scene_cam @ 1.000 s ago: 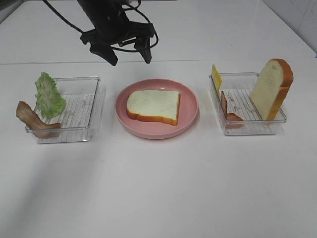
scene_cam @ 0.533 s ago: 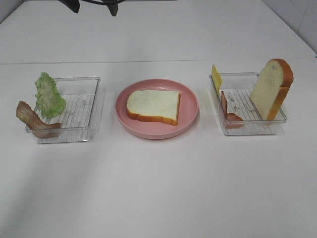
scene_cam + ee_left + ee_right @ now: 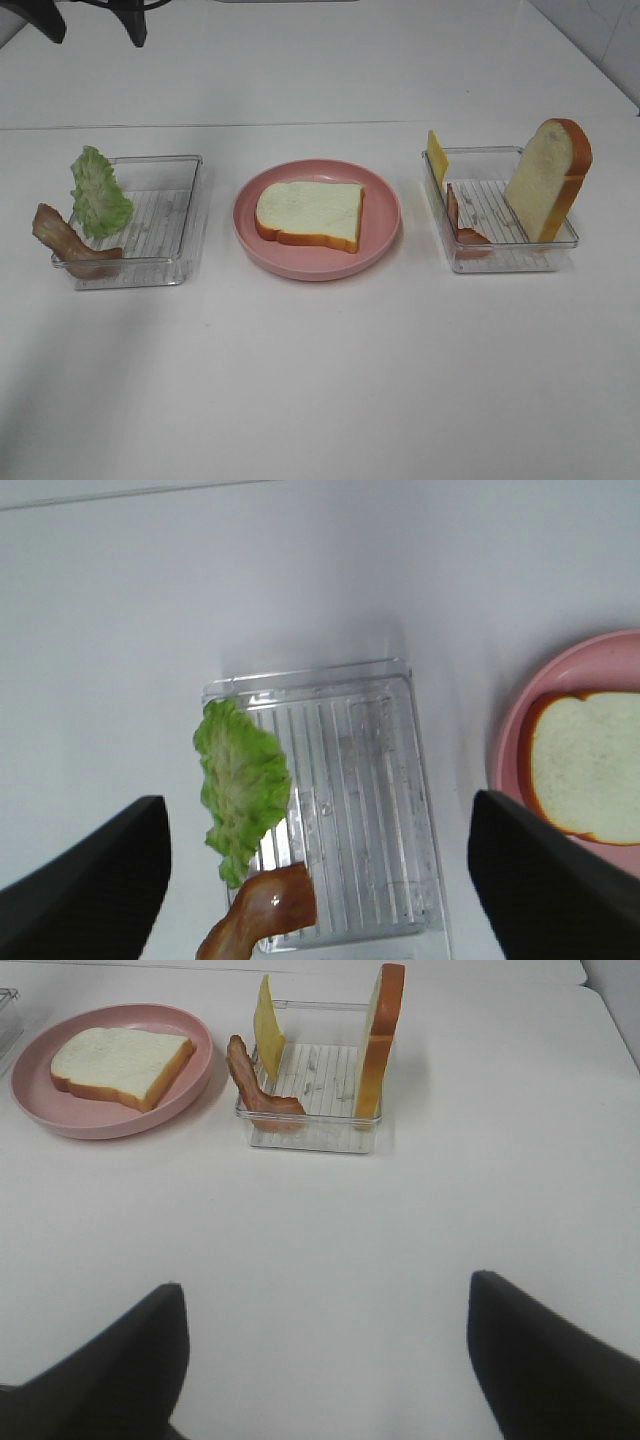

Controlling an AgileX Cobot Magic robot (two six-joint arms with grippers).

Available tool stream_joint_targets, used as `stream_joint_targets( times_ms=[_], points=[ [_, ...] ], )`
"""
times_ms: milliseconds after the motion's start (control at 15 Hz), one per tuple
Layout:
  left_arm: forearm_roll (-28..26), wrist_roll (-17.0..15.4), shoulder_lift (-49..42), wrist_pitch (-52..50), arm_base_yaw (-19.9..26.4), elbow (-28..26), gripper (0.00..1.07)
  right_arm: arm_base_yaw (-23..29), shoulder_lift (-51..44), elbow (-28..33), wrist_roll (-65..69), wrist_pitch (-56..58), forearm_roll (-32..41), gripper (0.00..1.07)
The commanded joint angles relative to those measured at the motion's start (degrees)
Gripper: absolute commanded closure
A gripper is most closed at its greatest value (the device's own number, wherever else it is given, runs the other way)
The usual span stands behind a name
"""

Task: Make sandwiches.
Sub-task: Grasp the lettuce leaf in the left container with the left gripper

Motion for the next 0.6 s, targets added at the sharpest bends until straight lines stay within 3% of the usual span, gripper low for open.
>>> stream_joint_targets(
  times_ms=[67,333,600],
  points=[
    [-0.06,-1.6,-1.83,4.18,1.72,4.53,0.3,-0.46,-0.74,0.0,-0.4,-0.4,0.0,0.33],
    [0.11,-3.32,-1.55,4.13,4.58,10.31,0.3,-0.46,-0.74,0.0,-0.4,-0.4,0.0,0.33],
    [0.52,-3.72,3.44,4.07,5.27,11.06,0.3,-0.46,-0.74,0.0,-0.4,-0.4,0.0,0.33]
  ],
)
